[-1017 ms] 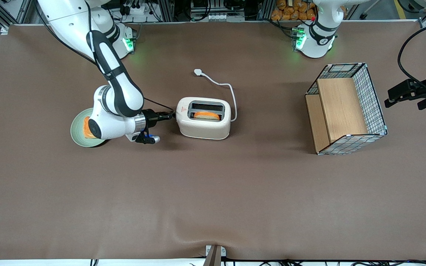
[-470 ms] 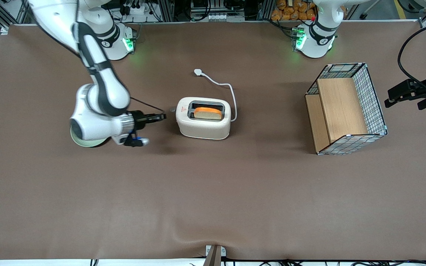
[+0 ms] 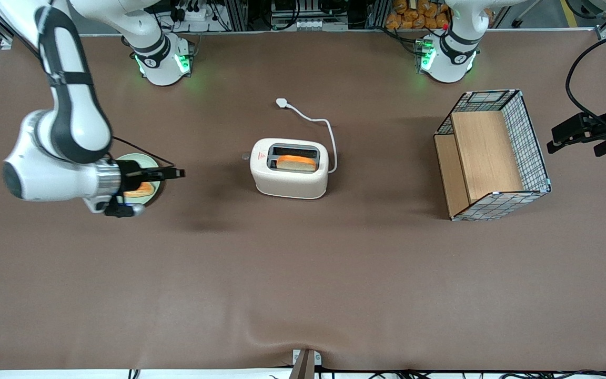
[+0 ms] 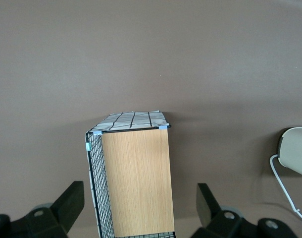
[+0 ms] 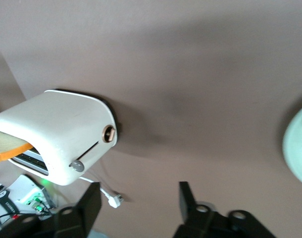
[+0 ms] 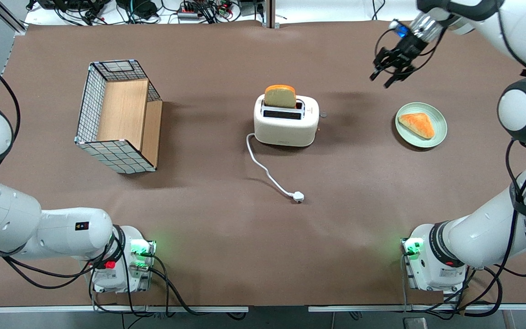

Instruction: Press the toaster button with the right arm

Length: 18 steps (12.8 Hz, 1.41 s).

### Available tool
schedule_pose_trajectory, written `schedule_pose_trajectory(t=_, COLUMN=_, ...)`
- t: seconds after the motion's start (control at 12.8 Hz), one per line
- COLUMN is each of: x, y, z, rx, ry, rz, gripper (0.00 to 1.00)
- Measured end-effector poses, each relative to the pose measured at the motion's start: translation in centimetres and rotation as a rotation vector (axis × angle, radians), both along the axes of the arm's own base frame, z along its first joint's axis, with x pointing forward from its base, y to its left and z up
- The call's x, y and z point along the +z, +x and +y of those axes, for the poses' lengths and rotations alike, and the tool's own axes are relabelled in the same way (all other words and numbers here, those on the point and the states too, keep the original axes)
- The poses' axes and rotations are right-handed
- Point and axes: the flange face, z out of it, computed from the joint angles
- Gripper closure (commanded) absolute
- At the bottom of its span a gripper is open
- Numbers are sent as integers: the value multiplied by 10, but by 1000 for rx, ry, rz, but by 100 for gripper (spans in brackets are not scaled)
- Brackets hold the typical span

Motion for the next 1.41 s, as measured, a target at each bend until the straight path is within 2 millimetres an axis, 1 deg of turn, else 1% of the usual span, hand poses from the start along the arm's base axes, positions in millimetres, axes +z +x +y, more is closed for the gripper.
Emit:
schedule_pose_trajectory(t=0.16, x=27, y=-1, z=-39, rx=13, ry=-58, rz=-59, gripper=0)
schedule_pose_trajectory(t=0.31, x=59, y=-4, z=-69, rx=39, ry=-137, rz=-116, gripper=0)
schedule_pose_trajectory(t=0.39, x=77, y=-5, z=-78, rx=53, ry=-175, rz=-147, gripper=0)
schedule_pose_trajectory(t=0.63, x=128, y=-8, z=-99, rx=79, ry=-254, rz=-225, gripper=0)
schedule_pose_trajectory(t=0.78, x=155, y=-7, z=-104, rx=97, ry=-306, rz=-247, gripper=0)
schedule_pose_trajectory(t=0.86, x=170, y=-9, z=-102, rx=89, ry=-344, rz=-259, gripper=0)
schedule_pose_trajectory(t=1.1, x=216, y=-25, z=-80, rx=72, ry=-421, rz=-314, gripper=0)
schedule_pose_trajectory(t=1.17, x=228, y=-33, z=-79, rx=69, ry=-428, rz=-320, gripper=0)
schedule_pose_trajectory(t=1.33, x=242, y=-45, z=-86, rx=56, ry=-431, rz=-314, gripper=0)
schedule_pose_trajectory(t=1.41, x=243, y=-48, z=-89, rx=39, ry=-434, rz=-299, gripper=0)
